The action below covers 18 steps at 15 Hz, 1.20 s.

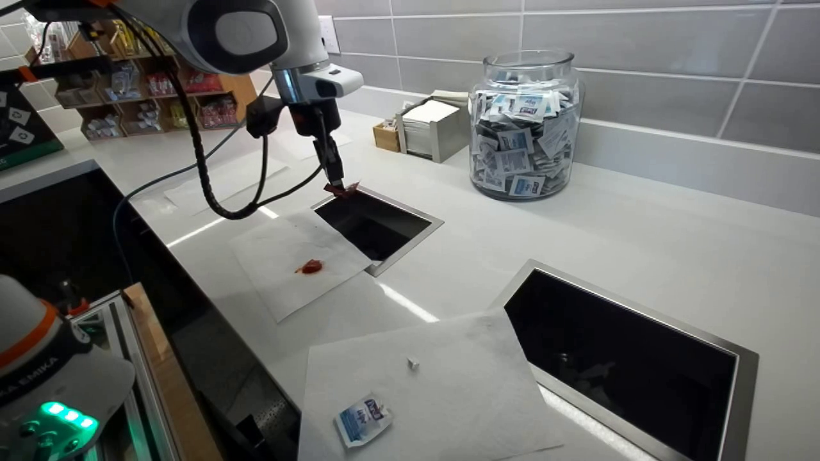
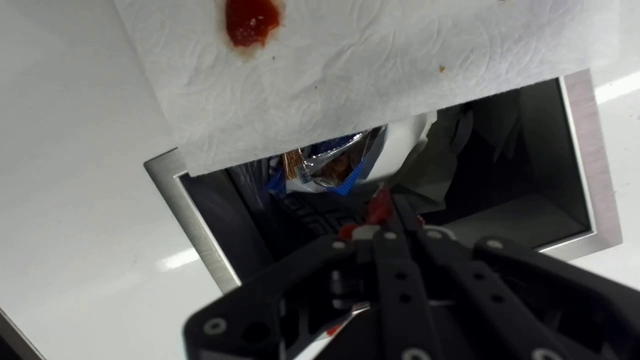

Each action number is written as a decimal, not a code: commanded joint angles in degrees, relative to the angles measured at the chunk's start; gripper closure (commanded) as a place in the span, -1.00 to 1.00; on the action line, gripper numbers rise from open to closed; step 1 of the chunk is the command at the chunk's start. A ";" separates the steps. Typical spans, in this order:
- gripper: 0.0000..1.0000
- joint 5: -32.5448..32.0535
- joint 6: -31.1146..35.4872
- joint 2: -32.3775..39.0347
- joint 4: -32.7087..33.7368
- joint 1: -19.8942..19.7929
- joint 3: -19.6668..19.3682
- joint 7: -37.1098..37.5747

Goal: Remove a red sachet from the paper and drop it in the cabinet waste bin opening

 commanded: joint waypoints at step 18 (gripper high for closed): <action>-0.18 -2.41 -0.13 -1.38 -0.86 1.19 -0.25 1.04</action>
